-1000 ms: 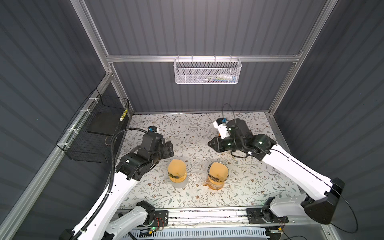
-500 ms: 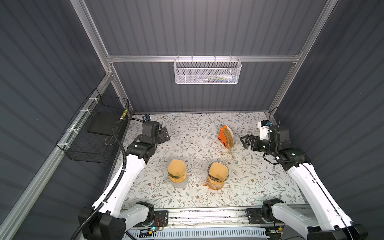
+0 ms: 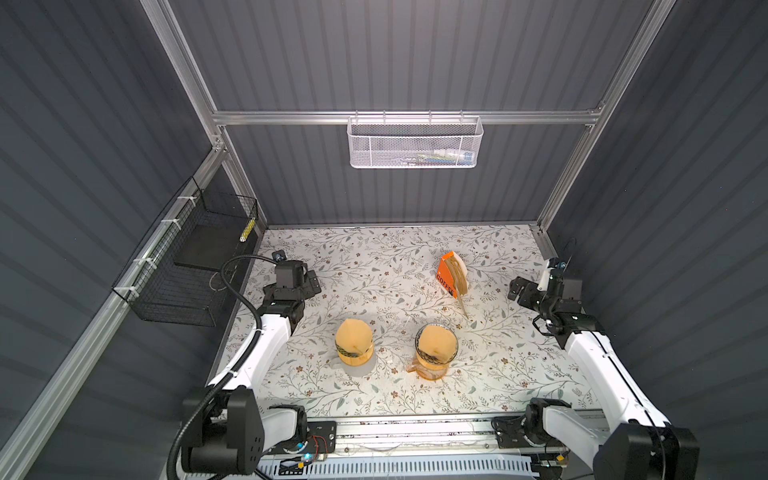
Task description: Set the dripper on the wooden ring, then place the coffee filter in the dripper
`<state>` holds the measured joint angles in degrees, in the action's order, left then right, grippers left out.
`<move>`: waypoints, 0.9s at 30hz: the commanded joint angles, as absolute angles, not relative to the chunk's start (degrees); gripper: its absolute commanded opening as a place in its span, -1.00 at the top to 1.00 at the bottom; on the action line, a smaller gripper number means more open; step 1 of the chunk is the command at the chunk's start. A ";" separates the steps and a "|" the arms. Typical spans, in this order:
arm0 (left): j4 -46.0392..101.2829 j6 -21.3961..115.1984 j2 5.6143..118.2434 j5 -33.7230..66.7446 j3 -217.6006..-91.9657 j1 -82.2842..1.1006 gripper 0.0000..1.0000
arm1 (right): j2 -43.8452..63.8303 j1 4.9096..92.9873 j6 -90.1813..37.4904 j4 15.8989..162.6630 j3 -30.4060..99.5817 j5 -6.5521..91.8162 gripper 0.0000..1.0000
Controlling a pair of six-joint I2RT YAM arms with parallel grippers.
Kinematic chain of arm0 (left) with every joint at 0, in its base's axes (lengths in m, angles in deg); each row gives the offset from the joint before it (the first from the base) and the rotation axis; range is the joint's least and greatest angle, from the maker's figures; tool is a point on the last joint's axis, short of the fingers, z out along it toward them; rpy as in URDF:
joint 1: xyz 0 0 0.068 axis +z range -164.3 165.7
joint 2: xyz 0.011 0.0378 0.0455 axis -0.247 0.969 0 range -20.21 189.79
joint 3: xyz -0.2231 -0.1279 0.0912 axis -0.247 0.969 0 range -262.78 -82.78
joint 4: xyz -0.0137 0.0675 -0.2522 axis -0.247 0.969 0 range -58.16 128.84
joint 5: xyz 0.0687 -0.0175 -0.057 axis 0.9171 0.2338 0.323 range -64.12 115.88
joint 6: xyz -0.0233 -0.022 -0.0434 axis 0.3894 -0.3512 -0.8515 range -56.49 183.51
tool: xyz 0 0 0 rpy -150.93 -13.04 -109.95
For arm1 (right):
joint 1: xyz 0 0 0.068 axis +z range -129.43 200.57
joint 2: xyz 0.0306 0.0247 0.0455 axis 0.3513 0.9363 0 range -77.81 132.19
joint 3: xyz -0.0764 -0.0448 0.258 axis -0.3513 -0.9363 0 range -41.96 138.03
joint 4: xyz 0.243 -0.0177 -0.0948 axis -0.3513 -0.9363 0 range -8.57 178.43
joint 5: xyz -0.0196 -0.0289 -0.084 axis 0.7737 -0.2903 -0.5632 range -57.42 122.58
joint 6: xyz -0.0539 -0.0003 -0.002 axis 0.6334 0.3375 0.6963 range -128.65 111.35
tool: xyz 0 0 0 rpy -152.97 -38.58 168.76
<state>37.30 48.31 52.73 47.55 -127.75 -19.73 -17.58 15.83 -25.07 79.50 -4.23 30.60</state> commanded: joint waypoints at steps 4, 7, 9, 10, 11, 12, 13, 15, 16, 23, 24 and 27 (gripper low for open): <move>15.44 53.52 58.02 47.43 -117.55 -19.05 -1.00 | -14.28 15.73 -20.92 99.84 -11.86 20.68 -0.98; 5.22 57.00 62.19 47.70 -113.99 -19.05 -1.00 | -12.09 15.73 -18.02 104.59 -13.84 17.79 -0.98; 0.41 58.62 65.38 48.96 -112.89 -18.96 -1.00 | -11.33 15.75 -17.16 108.16 -15.46 15.49 -0.98; -3.11 59.40 67.11 49.08 -111.83 -18.92 -1.00 | -10.70 15.80 -16.56 111.09 -16.69 14.21 -0.98; -6.86 59.75 68.90 48.94 -110.82 -18.87 -1.00 | -10.02 15.82 -15.87 114.20 -18.01 13.58 -0.99; -10.21 60.30 69.77 48.18 -110.67 -18.61 -1.00 | -8.86 15.82 -14.72 118.90 -19.84 13.39 -0.98; -10.45 60.20 69.96 46.50 -110.63 -18.38 -1.00 | -7.52 15.82 -13.51 123.68 -21.51 13.86 -0.99; -12.68 60.40 71.99 43.47 -110.82 -17.73 -1.00 | -6.45 16.25 -12.41 124.20 -20.82 14.71 -0.98; -13.61 60.59 73.61 42.76 -110.93 -17.69 -1.00 | -5.64 16.34 -11.79 126.00 -20.93 15.62 -0.99; -24.98 61.44 77.78 41.01 -107.27 -17.65 -1.00 | -2.57 17.53 -8.12 127.50 -19.25 18.86 -0.98; -23.89 61.32 77.53 41.00 -107.45 -17.69 -1.00 | -2.73 17.78 -8.56 126.74 -19.04 19.61 -0.99; -23.53 61.31 77.60 41.09 -107.74 -17.65 -1.00 | -3.48 18.10 -10.48 125.91 -19.23 22.23 -0.99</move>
